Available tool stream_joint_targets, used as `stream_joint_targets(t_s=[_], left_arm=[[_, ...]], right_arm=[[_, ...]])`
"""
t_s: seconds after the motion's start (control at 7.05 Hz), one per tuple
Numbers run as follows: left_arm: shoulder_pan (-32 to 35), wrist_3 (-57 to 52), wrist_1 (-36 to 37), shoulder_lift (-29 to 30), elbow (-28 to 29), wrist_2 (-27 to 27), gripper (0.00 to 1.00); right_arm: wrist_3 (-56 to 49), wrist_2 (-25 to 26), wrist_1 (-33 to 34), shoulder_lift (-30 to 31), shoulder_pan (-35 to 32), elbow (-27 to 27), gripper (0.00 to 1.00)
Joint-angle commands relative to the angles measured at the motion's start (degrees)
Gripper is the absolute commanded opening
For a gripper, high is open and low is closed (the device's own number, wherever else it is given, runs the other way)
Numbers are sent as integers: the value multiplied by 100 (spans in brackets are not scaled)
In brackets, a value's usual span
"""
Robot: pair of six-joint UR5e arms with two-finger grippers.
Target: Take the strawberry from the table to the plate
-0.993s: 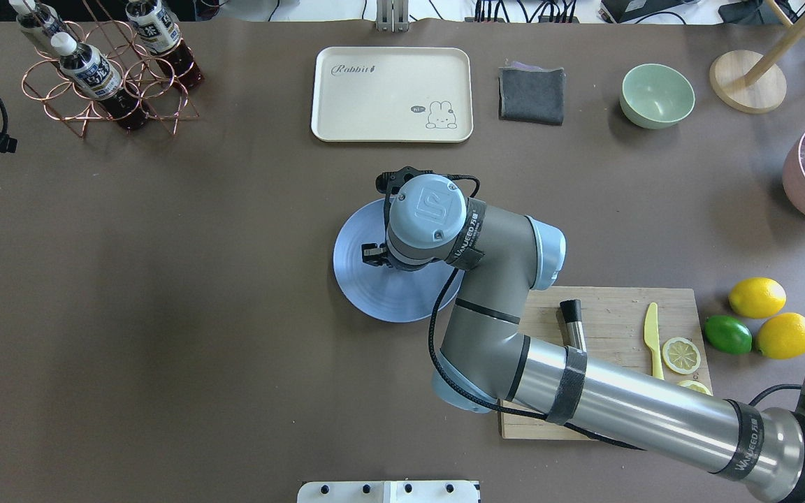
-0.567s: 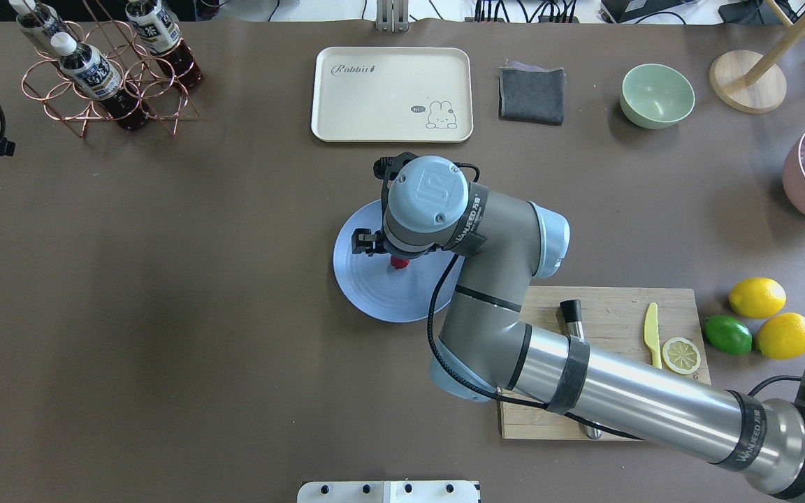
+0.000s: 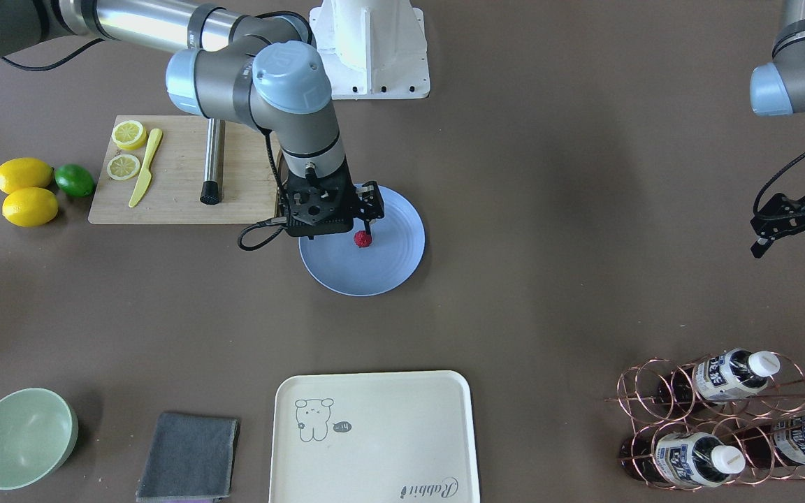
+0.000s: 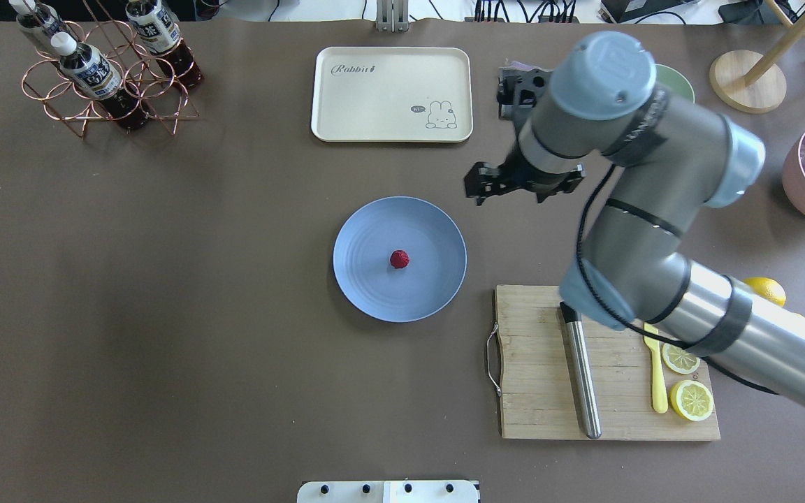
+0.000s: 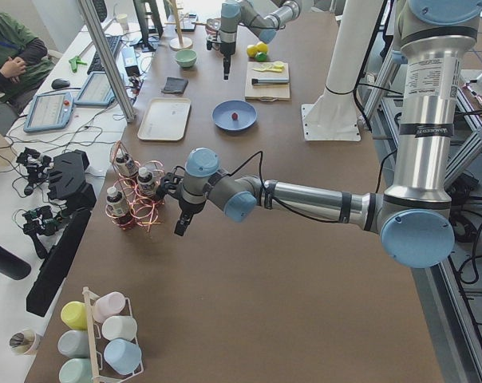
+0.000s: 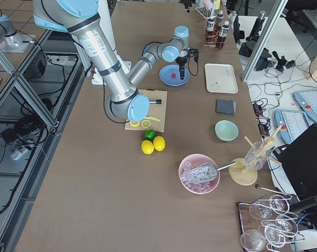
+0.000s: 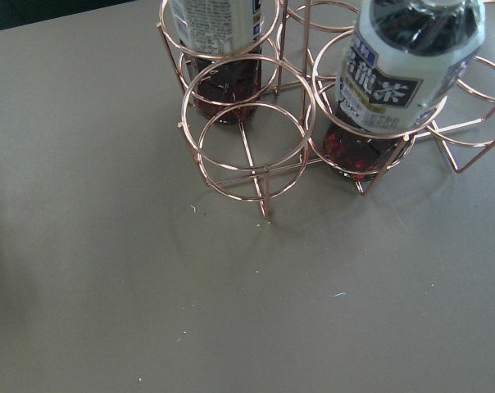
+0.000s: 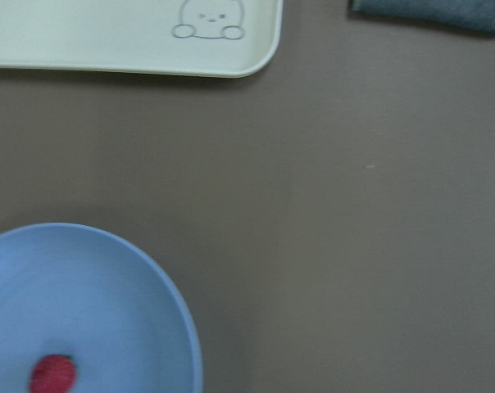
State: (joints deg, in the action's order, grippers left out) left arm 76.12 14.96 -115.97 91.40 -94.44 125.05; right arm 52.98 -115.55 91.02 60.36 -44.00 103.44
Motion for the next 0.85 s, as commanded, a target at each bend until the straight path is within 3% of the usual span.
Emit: stream_joint_targets(t_s=[0.0, 0.28, 0.71], left_arm=[[926, -1551, 1431, 236, -4, 54, 98], [1291, -2075, 1832, 230, -30, 386, 98], [1450, -2085, 1877, 212, 259, 485, 98]], right_arm=[[-2097, -851, 12, 1506, -1367, 405, 100], [-3804, -1398, 29, 2546, -2678, 371, 100], [-5688, -1655, 99, 3445, -4366, 142, 100]])
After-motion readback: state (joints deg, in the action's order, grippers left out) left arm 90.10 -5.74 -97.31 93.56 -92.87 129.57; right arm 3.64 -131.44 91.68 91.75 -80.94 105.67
